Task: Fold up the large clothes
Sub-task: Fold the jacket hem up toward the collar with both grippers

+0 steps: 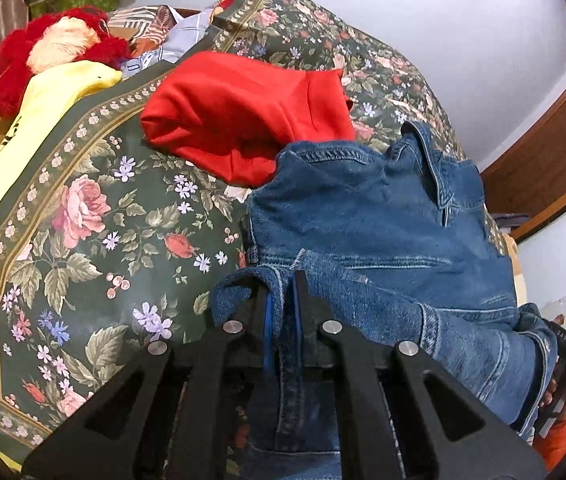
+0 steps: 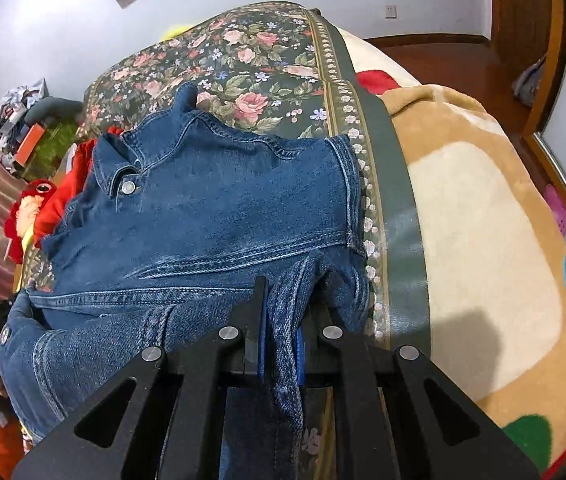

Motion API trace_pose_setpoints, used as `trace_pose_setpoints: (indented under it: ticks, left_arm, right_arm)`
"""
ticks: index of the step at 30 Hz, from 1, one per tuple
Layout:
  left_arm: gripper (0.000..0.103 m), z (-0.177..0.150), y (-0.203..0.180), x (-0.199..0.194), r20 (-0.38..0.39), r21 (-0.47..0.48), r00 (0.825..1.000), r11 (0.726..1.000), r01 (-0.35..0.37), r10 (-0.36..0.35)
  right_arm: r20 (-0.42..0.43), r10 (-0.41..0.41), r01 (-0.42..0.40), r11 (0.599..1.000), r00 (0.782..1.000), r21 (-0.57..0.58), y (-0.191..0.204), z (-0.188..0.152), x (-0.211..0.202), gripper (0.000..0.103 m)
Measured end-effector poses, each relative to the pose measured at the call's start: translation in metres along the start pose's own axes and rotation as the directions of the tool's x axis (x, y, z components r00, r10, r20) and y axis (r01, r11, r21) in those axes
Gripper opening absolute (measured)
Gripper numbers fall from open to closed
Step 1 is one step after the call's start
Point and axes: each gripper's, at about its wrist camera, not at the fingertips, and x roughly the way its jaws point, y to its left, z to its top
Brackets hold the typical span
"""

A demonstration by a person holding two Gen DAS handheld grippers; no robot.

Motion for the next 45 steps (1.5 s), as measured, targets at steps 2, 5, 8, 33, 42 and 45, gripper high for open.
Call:
trace_pose_setpoints:
  ticks: [2,5,8,33,42,45]
  left_arm:
    - [0.010,0.001,-0.001,-0.004,-0.007,0.004,1.000,1.000,0.000,0.000]
    - [0.014,0.002,-0.003,-0.012,-0.016,0.012,1.000,1.000,0.003,-0.003]
    - [0.023,-0.001,-0.005,-0.023,-0.013,0.020,1.000,1.000,0.010,-0.010]
    - [0.083,-0.081,0.009,-0.019,-0.197,-0.024,0.962,0.982,0.189,-0.190]
    - [0.079,-0.082,0.007,0.012,-0.204,-0.133,0.946,0.965,0.227,-0.251]
    - [0.058,-0.081,-0.006,0.004,-0.193,-0.045,0.964,0.983,0.180,-0.185]
  right_arm:
    - [0.011,-0.012,0.012,1.000,1.000,-0.012,0.004,0.000,-0.008,0.010]
    - [0.011,-0.030,0.031,0.999,0.999,-0.036,0.009,0.002,-0.018,0.016]
    - [0.009,-0.027,0.028,0.999,1.000,-0.041,0.013,-0.001,-0.029,0.038]
    - [-0.134,-0.009,0.001,0.998,0.991,-0.063,0.010,-0.072,-0.052,0.082]
    - [-0.168,0.149,-0.134,0.986,0.974,0.098,0.002,-0.074,-0.024,0.067]
    - [-0.126,0.157,-0.149,0.986,0.979,0.072,0.012,-0.074,-0.026,0.046]
